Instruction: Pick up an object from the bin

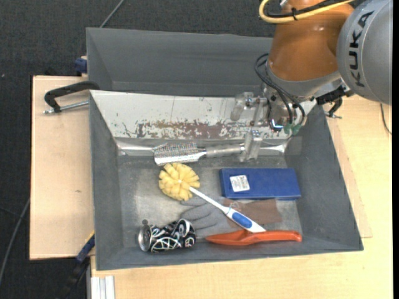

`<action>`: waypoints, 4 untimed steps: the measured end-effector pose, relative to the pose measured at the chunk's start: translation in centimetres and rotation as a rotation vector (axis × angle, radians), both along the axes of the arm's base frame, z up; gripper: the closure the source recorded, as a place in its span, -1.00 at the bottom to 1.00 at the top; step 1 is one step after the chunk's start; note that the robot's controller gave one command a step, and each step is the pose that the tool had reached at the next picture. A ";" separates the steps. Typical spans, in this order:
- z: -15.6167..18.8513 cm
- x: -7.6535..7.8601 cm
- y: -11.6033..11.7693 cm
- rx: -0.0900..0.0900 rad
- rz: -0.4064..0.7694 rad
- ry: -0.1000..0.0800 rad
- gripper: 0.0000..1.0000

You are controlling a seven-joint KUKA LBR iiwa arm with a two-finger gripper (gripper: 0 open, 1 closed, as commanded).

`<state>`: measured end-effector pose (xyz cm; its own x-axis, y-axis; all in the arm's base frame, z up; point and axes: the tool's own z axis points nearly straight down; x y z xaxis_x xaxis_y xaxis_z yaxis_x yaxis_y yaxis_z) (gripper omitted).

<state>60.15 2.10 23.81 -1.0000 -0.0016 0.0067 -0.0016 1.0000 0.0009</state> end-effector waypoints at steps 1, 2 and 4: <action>0.5 0.1 0.0 0.000 0.000 -0.009 -1.00; -0.7 0.0 2.6 -0.002 0.142 -0.010 -1.00; -2.5 -1.7 6.9 0.001 0.087 -0.012 -1.00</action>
Offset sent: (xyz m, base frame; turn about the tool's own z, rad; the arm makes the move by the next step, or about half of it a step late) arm -0.0079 0.0911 -0.0399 -0.4452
